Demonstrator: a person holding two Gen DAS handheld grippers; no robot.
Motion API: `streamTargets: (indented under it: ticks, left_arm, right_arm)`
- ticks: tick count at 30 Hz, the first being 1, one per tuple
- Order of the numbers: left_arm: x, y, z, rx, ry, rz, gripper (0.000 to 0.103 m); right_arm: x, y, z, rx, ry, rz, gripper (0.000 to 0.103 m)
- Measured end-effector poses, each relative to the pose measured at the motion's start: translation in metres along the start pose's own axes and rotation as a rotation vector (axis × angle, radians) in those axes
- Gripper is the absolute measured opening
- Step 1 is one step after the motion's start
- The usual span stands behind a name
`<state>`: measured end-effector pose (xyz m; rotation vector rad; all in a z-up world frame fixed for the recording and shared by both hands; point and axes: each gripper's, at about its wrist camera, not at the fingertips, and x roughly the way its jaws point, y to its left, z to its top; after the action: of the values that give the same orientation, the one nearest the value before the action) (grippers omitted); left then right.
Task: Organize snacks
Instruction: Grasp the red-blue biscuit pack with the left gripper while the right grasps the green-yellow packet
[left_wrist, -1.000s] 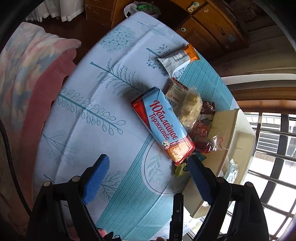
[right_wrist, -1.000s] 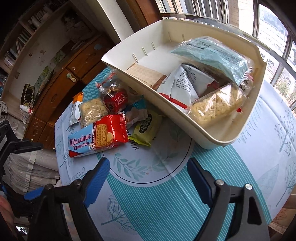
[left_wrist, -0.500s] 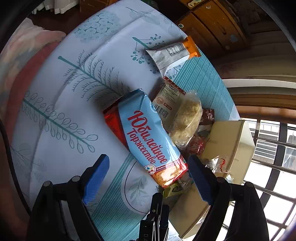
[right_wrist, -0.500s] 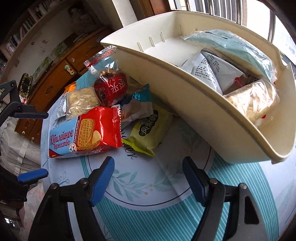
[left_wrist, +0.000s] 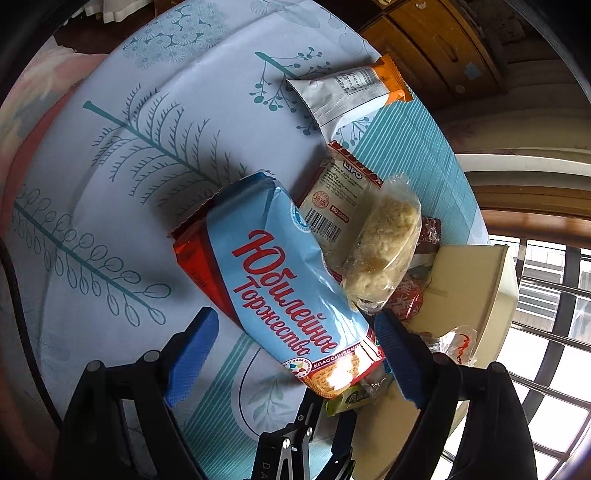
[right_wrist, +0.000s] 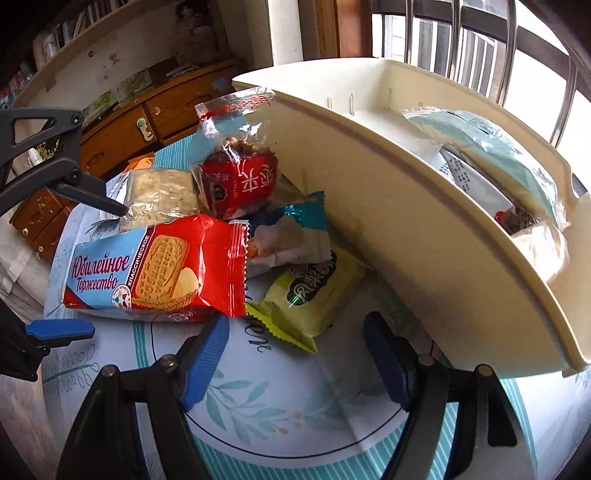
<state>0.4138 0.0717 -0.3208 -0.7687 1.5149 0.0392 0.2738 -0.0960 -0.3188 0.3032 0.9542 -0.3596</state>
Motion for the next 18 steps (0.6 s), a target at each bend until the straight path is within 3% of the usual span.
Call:
streamTargets:
  ticks: [9,18]
  left_arm:
    - [0.02,-0.004,0.003,-0.017,0.017,0.015,0.086]
    - [0.034,-0.02,0.007,-0.034,-0.01,0.042,0.087]
  right_arm:
    - [0.01,0.011,0.007,-0.085,-0.033,-0.049,0.075]
    - [0.01,0.01,0.006,-0.104,-0.053,-0.034,0.072]
